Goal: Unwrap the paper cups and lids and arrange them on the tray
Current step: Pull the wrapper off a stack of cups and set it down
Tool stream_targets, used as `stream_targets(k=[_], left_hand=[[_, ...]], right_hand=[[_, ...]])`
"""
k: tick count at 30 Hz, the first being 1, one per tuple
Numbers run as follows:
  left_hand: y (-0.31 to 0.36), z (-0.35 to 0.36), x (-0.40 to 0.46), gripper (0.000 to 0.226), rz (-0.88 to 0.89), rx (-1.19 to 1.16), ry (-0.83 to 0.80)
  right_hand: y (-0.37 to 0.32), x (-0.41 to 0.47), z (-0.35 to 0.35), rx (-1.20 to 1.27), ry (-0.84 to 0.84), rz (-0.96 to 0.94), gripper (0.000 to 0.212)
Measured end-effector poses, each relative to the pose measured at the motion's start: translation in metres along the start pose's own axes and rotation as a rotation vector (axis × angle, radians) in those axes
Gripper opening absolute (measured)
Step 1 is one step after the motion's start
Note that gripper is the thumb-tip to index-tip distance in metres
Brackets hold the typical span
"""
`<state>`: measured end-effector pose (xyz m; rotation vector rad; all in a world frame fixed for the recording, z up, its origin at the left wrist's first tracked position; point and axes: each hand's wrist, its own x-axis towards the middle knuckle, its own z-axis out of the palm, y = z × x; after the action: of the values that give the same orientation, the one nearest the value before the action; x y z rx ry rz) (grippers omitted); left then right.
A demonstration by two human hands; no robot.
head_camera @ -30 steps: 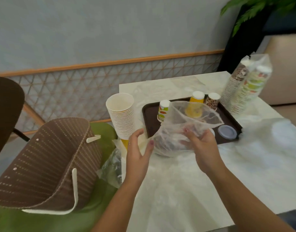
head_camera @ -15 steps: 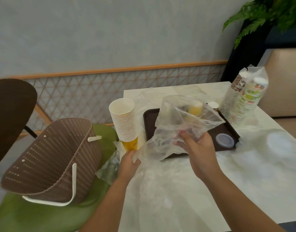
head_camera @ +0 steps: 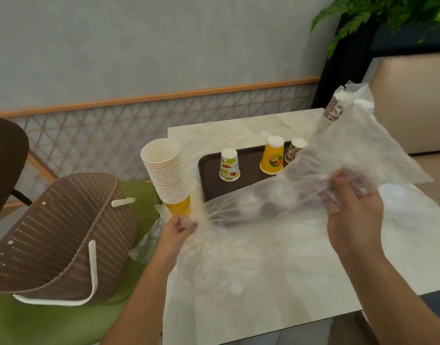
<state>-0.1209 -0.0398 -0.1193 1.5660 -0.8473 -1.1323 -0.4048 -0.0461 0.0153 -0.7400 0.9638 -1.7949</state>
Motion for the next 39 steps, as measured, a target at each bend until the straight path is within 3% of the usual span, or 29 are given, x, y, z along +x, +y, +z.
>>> stream_targets(k=[4, 8, 15, 18, 22, 26, 27, 29, 31, 34, 36, 39], left_hand=[[0.008, 0.011, -0.019, 0.009, -0.163, -0.389, -0.025], [0.005, 0.023, -0.033, 0.012, -0.174, -0.535, 0.054], [-0.01, 0.029, -0.048, 0.018, -0.111, -0.264, 0.39], [-0.016, 0.027, -0.061, 0.004, -0.13, -0.264, 0.351], [-0.029, 0.027, -0.076, 0.02, -0.107, -0.216, 0.339], [-0.042, 0.029, -0.085, 0.019, -0.096, -0.207, 0.385], [-0.043, 0.031, -0.087, 0.018, -0.098, -0.219, 0.41], [-0.046, 0.035, -0.091, 0.022, -0.086, -0.246, 0.466], [-0.049, 0.04, -0.096, 0.028, -0.053, -0.257, 0.492], [-0.051, 0.047, -0.103, 0.028, 0.014, -0.159, 0.489], [-0.05, 0.049, -0.106, 0.02, 0.024, -0.122, 0.466], [-0.049, 0.046, -0.11, 0.018, 0.042, -0.07, 0.374]], right_hand=[[0.0, 0.004, -0.03, -0.024, 0.098, 0.03, 0.02], [0.011, 0.001, -0.059, -0.084, 0.148, 0.063, 0.014], [0.042, -0.003, -0.121, -0.266, 0.271, 0.16, 0.011], [0.055, -0.001, -0.148, -0.316, 0.29, 0.221, 0.019], [0.066, 0.005, -0.177, -0.345, 0.35, 0.285, 0.019], [0.075, 0.016, -0.194, -0.495, 0.413, 0.327, 0.045], [0.075, 0.017, -0.193, -0.656, 0.453, 0.281, 0.059], [0.075, 0.016, -0.185, -1.013, 0.465, -0.006, 0.077], [0.081, 0.003, -0.165, -1.17, 0.248, -0.299, 0.071], [0.109, -0.037, -0.123, -1.228, -0.351, -0.398, 0.057], [0.132, -0.063, -0.108, -1.368, -0.651, -0.45, 0.056], [0.162, -0.079, -0.109, -1.56, -0.809, -0.473, 0.06]])
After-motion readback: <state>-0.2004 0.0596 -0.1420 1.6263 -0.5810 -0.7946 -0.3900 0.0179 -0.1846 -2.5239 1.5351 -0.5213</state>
